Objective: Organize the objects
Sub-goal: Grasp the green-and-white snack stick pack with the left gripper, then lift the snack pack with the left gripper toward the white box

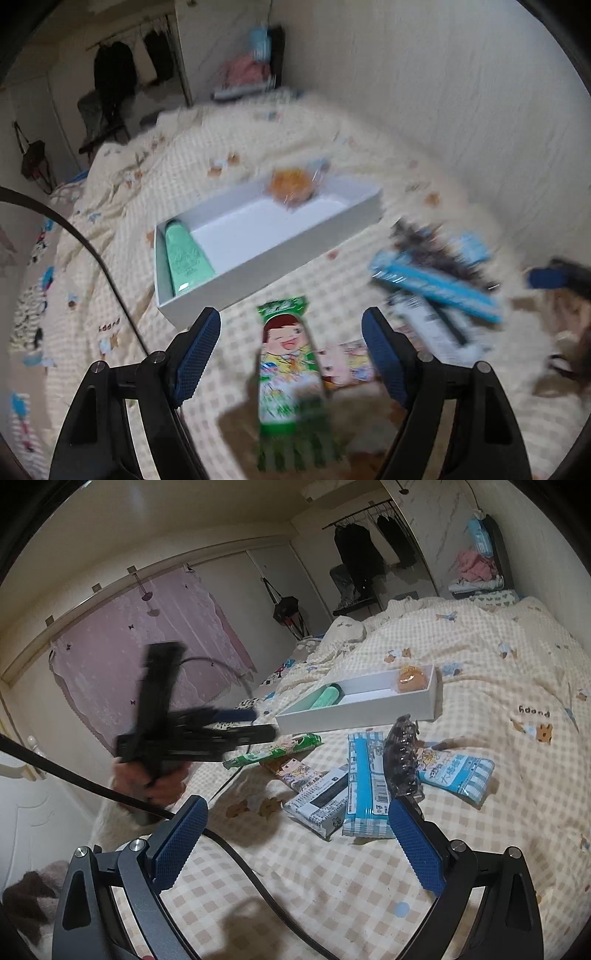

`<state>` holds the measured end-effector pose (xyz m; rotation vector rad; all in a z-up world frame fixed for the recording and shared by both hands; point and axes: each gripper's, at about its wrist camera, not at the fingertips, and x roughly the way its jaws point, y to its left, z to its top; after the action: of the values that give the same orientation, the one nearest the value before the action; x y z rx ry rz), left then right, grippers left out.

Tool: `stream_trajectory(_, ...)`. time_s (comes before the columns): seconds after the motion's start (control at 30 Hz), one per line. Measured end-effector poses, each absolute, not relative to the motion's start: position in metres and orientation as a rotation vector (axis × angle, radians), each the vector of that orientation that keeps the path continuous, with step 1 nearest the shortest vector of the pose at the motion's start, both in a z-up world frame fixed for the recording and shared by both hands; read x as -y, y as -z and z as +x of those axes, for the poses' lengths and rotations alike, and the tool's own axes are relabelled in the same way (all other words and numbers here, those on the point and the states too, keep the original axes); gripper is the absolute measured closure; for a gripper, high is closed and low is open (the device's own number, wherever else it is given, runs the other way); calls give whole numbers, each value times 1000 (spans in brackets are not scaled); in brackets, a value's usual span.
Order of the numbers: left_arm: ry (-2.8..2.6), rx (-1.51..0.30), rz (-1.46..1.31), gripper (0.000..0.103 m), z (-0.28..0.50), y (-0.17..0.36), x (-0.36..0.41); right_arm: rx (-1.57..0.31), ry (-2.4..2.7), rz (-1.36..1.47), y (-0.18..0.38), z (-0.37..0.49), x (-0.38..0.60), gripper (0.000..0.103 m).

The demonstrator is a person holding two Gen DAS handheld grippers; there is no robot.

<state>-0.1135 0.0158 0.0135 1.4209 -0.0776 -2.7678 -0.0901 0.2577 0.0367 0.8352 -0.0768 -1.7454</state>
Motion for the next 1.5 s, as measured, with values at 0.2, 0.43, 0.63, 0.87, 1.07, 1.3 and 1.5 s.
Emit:
stream_trajectory(0.2,2728,-82,1601,21,-129,18,-8,62,1736,838,-35,-88,-256,4)
stream_trajectory(0.43,2789,-132,1544,23,-127,17,-6,60,1728,843,-33,-87,-255,4)
stream_trajectory(0.63,2730,-268,1603,56,-129,24,3,75,1723,848,-32,-88,-256,4)
stream_trajectory(0.87,2722,-357,1545,74,-115,14,19,93,1710,868,-28,-90,-255,4)
stream_trajectory(1.07,2780,-358,1499,81,-94,0,14,90,1709,870,-27,-89,-255,4)
stream_trajectory(1.3,2822,-277,1428,81,-60,-14,4,96,1705,876,-26,-89,-255,4)
stream_trajectory(1.5,2759,-169,1266,81,-36,-28,1,93,1695,874,-27,-88,-253,4)
